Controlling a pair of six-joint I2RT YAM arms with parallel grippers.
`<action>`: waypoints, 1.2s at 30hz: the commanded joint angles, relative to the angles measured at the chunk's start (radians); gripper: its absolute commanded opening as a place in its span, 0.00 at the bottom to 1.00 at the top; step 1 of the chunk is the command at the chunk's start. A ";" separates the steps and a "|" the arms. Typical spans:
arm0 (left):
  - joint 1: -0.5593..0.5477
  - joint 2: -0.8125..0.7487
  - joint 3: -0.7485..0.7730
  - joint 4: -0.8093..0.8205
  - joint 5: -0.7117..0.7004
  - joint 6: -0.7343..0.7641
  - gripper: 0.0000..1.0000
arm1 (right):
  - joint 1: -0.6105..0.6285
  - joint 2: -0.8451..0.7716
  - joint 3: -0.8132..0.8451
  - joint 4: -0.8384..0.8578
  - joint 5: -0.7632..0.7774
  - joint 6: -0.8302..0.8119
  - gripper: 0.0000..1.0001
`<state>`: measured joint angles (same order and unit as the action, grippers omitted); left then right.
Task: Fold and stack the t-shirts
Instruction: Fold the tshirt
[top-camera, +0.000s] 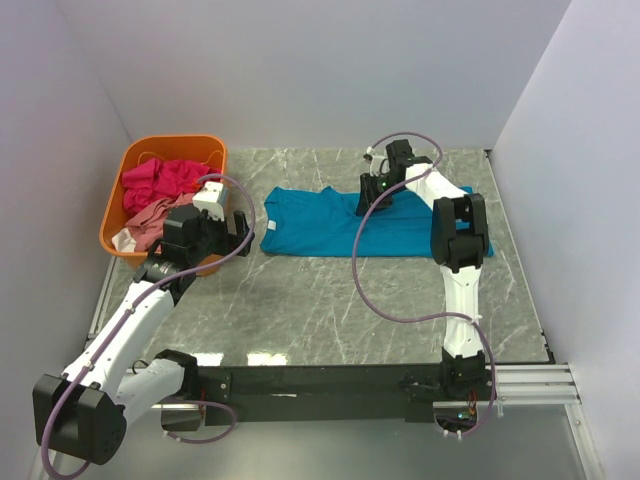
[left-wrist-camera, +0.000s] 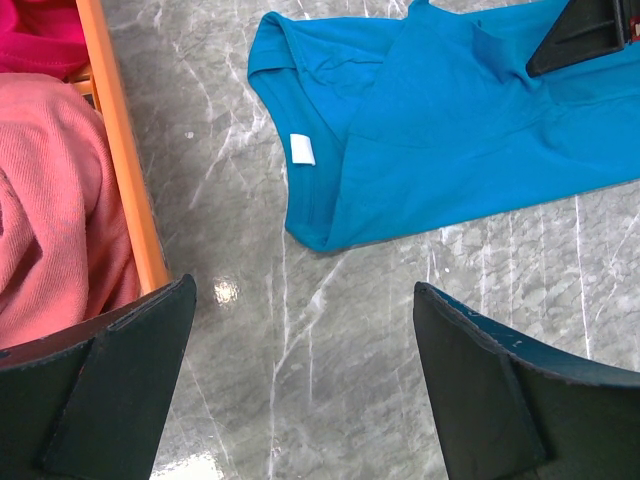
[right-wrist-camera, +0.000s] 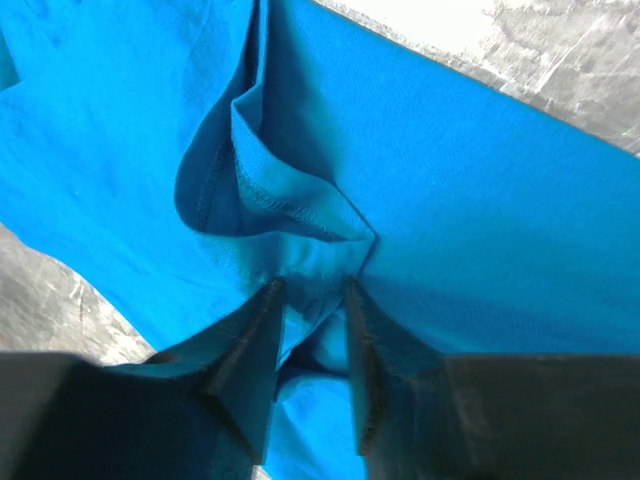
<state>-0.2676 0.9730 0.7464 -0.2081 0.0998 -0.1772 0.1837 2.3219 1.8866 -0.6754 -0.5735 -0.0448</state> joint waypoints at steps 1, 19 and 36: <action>0.002 -0.011 0.039 0.015 -0.006 0.013 0.95 | 0.007 0.019 0.048 -0.015 -0.023 0.011 0.36; 0.002 -0.014 0.039 0.013 -0.006 0.013 0.95 | -0.016 -0.122 -0.069 0.086 0.020 0.022 0.01; 0.002 -0.017 0.038 0.015 -0.006 0.013 0.95 | -0.018 -0.194 -0.159 0.142 0.063 0.020 0.03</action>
<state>-0.2676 0.9730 0.7464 -0.2081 0.0994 -0.1772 0.1719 2.2124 1.7515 -0.5743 -0.5308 -0.0223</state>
